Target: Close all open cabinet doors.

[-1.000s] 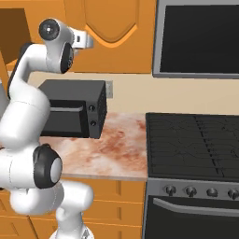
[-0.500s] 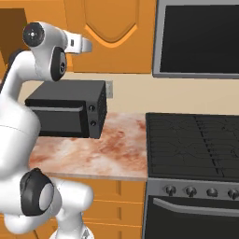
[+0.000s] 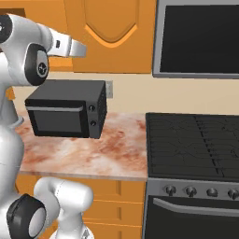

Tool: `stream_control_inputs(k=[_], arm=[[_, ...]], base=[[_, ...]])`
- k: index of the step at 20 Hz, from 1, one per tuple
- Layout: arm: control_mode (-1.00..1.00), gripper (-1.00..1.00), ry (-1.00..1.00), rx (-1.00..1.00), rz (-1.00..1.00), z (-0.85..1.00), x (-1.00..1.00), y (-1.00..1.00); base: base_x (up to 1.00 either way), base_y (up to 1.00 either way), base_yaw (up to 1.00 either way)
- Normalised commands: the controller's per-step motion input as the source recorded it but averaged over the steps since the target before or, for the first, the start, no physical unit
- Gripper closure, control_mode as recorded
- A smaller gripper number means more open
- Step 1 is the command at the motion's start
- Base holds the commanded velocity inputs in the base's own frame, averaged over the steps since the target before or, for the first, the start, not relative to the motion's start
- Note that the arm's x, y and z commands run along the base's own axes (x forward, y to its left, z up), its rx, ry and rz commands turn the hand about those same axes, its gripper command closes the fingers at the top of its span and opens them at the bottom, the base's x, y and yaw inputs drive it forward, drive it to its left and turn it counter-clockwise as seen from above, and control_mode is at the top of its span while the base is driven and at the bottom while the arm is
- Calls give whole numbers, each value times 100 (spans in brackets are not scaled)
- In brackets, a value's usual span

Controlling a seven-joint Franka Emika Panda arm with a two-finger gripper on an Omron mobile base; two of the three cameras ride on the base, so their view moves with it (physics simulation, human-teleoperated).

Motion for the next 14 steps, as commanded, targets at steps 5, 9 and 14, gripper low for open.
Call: stream_control_inputs(k=[5, 9, 14], arm=[[-100, -100, 3, 2, 11, 0, -100, -7], [-100, -100, 3, 0, 13, 0, -100, 7], [-100, -100, 1, -1, 5, 0, -97, 41]], base=[[0, 0, 0], [0, 0, 0], [0, 0, 0]])
